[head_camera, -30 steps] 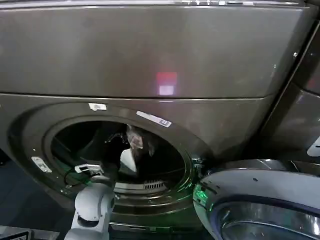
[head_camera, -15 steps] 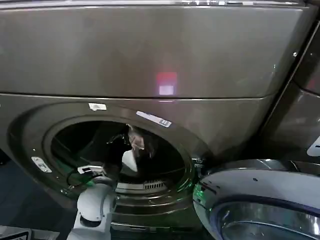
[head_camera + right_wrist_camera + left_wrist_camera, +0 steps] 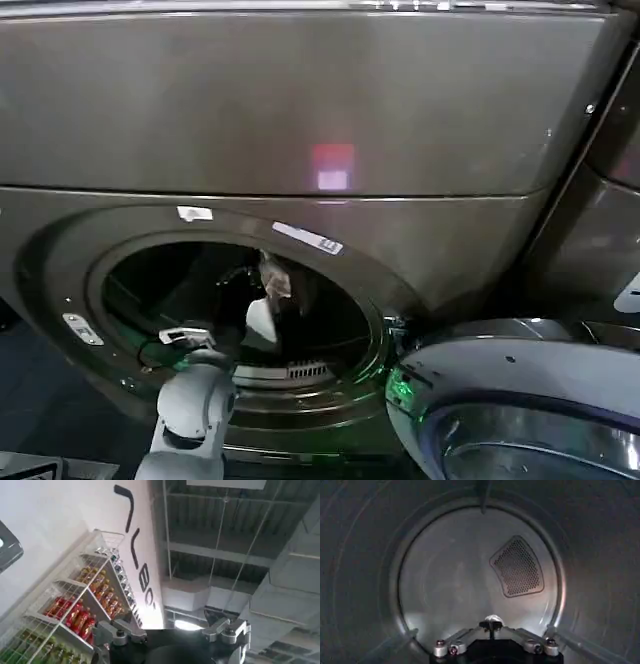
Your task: Grasp the clothes from the dryer.
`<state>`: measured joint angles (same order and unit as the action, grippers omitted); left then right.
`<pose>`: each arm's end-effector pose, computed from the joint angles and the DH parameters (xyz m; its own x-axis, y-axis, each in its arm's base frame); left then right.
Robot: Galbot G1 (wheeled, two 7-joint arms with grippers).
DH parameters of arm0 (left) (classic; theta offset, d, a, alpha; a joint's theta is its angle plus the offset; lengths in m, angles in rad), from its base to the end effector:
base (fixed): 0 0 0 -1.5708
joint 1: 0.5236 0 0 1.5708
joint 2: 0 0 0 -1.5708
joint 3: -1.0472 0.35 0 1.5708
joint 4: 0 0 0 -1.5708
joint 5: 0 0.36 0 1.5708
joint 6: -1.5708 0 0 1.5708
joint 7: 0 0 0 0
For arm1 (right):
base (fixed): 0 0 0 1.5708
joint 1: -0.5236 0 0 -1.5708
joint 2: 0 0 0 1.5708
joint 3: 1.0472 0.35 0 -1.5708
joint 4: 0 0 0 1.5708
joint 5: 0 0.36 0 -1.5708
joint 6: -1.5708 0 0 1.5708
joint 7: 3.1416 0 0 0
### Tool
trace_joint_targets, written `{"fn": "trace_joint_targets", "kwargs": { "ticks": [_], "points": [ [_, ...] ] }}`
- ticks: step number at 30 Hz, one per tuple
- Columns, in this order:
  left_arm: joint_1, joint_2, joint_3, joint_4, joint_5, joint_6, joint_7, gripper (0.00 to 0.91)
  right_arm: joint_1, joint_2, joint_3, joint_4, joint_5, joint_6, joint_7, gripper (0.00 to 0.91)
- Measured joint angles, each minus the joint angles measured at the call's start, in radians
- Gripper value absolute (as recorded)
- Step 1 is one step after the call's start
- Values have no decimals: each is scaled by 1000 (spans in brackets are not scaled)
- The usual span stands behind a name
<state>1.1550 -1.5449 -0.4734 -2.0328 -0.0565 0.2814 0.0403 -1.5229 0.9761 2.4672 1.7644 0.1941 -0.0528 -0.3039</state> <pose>0.2996 -0.0113 -0.2234 -0.9913 0.1098 -0.0729 0.1122 0.9932 -0.0298 -0.1365 -0.4298 0.0161 -0.2729 0.7043 -0.6553 0.9404 0.0518 -0.3360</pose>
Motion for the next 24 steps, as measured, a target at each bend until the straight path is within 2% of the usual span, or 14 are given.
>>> {"fn": "trace_joint_targets", "kwargs": {
  "ticks": [24],
  "points": [
    [11, 9, -5, -4, 8, 5, 6, 0, 9, -1, -4, 7, -10, -8, -13, 907]
  ]
}}
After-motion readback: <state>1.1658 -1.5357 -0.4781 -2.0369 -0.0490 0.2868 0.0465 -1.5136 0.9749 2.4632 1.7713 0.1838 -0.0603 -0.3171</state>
